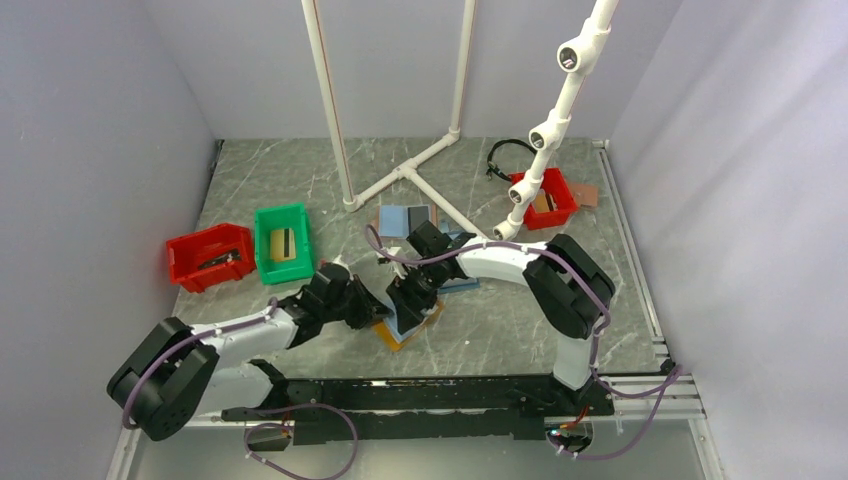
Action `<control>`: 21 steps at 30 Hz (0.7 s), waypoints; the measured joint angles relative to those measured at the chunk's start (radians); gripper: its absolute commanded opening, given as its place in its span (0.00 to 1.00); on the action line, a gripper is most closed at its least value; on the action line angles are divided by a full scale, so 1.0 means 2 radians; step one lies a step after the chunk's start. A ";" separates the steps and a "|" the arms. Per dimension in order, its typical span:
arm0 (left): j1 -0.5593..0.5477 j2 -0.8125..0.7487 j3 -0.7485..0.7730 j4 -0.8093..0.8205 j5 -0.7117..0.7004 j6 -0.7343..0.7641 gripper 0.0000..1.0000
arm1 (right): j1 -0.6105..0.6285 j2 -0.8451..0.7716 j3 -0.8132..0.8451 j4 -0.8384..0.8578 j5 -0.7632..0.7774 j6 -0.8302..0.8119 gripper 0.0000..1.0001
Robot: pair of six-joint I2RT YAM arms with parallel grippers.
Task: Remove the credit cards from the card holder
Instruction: Open the card holder at the center of the board.
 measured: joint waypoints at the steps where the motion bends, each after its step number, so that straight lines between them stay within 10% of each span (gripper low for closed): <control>1: 0.000 -0.002 0.006 -0.014 0.000 0.007 0.02 | 0.001 0.000 0.000 0.000 -0.002 0.000 0.71; 11: 0.005 0.060 0.123 -0.148 0.019 0.095 0.36 | -0.001 0.002 -0.001 -0.004 -0.020 0.016 0.76; 21: 0.005 0.075 0.144 -0.145 0.044 0.105 0.41 | -0.042 0.002 -0.005 -0.004 -0.051 0.027 0.84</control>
